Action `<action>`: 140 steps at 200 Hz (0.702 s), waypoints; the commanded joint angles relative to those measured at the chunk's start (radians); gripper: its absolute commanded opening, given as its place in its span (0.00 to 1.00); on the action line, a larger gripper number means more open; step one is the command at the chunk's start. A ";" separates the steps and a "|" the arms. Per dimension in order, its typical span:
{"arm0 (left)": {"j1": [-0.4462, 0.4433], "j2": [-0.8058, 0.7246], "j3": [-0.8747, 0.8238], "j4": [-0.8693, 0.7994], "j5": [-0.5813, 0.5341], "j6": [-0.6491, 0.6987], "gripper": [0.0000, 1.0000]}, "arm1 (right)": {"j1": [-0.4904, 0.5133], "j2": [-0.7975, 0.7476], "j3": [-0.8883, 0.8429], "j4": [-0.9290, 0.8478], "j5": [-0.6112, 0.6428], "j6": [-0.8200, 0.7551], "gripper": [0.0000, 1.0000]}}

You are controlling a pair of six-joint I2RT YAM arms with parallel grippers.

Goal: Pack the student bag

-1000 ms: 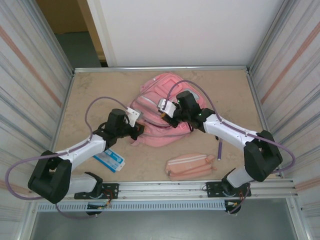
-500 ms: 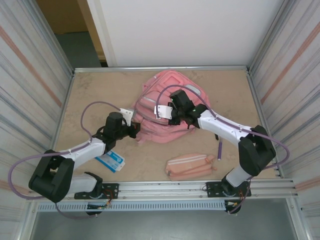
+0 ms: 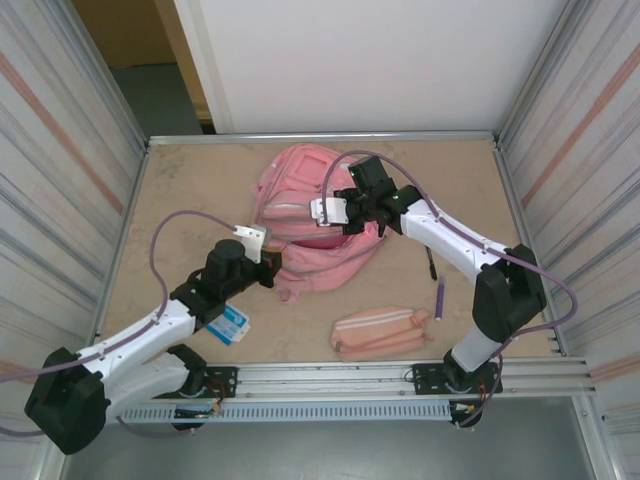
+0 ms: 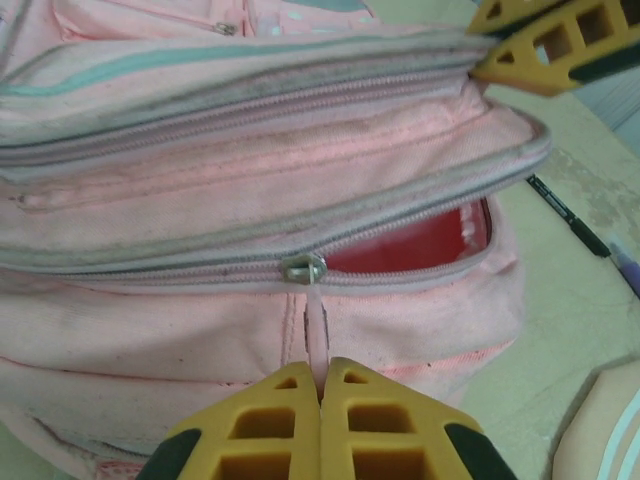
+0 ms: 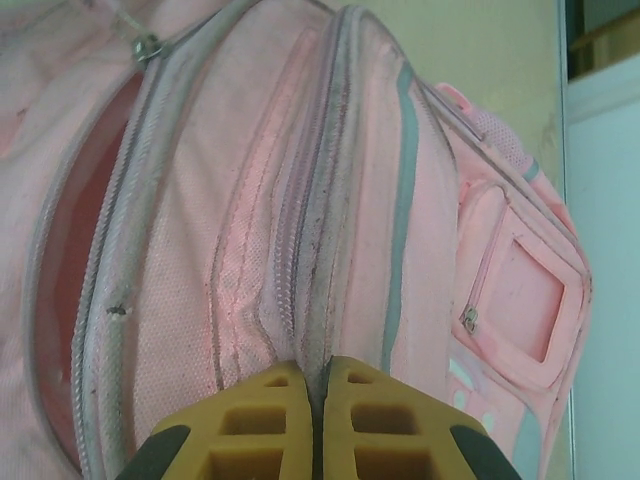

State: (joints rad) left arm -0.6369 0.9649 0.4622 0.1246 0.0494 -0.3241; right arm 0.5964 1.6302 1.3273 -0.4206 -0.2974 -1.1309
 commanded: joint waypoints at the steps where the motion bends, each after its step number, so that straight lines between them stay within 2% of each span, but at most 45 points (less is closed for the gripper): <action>1: -0.010 0.044 0.043 -0.069 0.016 -0.053 0.00 | -0.060 -0.004 0.036 0.033 -0.077 0.010 0.20; 19: -0.014 0.101 0.057 -0.045 0.058 -0.071 0.00 | -0.070 0.006 0.066 -0.068 -0.135 0.085 0.31; 48: -0.014 0.148 0.094 -0.031 0.094 -0.080 0.00 | -0.024 -0.089 -0.077 0.006 -0.159 0.266 0.65; 60: -0.019 0.156 0.104 -0.024 0.114 -0.081 0.00 | 0.003 -0.101 -0.105 0.029 -0.137 0.350 0.67; 75: -0.019 0.174 0.110 -0.013 0.138 -0.086 0.00 | 0.064 -0.110 -0.158 0.135 -0.031 0.466 0.70; 91: -0.018 0.189 0.129 -0.031 0.157 -0.083 0.00 | 0.132 -0.105 -0.201 0.173 0.028 0.469 0.74; 109: -0.018 0.186 0.129 -0.031 0.166 -0.077 0.00 | 0.160 -0.054 -0.197 0.188 0.075 0.496 0.75; 114: -0.020 0.184 0.124 -0.025 0.165 -0.078 0.00 | 0.165 -0.036 -0.192 0.185 0.095 0.497 0.79; 140: -0.018 0.177 0.123 -0.048 0.153 -0.060 0.00 | 0.198 0.029 -0.188 0.225 0.288 0.456 0.78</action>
State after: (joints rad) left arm -0.6483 1.1553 0.5575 0.0738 0.1822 -0.3943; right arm 0.7803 1.6024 1.1320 -0.2543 -0.2043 -0.6910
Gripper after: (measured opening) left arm 0.049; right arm 0.789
